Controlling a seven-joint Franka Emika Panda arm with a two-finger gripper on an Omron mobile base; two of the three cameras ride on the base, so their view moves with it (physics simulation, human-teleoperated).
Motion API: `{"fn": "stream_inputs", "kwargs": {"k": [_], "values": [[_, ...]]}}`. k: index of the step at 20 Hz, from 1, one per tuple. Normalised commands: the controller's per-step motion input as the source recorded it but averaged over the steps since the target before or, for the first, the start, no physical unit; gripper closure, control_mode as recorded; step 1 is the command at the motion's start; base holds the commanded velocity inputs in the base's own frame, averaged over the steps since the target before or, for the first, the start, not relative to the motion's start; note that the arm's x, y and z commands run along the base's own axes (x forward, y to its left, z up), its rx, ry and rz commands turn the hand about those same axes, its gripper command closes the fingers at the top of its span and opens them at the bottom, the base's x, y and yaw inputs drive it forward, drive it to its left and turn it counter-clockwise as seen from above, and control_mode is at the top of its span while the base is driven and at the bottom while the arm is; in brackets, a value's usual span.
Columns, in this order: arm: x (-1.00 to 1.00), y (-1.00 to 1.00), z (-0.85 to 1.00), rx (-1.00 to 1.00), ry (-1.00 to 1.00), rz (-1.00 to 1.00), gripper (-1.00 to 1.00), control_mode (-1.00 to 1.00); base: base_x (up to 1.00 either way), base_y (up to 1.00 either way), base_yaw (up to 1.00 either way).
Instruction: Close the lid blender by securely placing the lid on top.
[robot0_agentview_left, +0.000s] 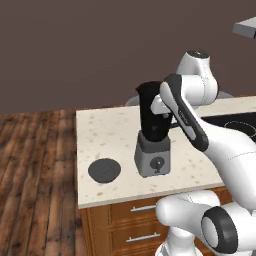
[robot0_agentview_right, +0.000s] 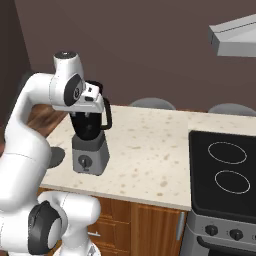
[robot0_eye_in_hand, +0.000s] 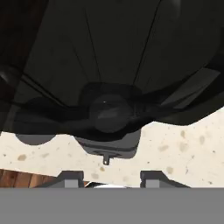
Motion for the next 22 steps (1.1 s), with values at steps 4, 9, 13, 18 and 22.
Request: {"fn": "stream_inputs", "kwargs": {"k": [4, 9, 13, 18, 22], "values": [[-0.56, 0.21, -0.09, 0.0, 0.0, 0.02, -1.0, -1.0, 0.0, 0.0, 0.0], [-0.95, 0.99, -0.12, -0.11, 0.0, -0.01, -1.0, -1.0, 0.0, 0.0, 0.0], [-0.68, 1.0, -0.07, -0.14, 0.01, -0.05, -1.0, -1.0, 0.0, 0.0, 0.0], [-0.16, 1.0, -0.12, -0.13, 0.07, -0.02, -1.0, -1.0, 0.0, 0.0, 0.0], [0.15, 0.91, -0.26, -0.01, 0.05, 0.0, -1.0, -1.0, 0.0, 0.0, 0.0]]}}
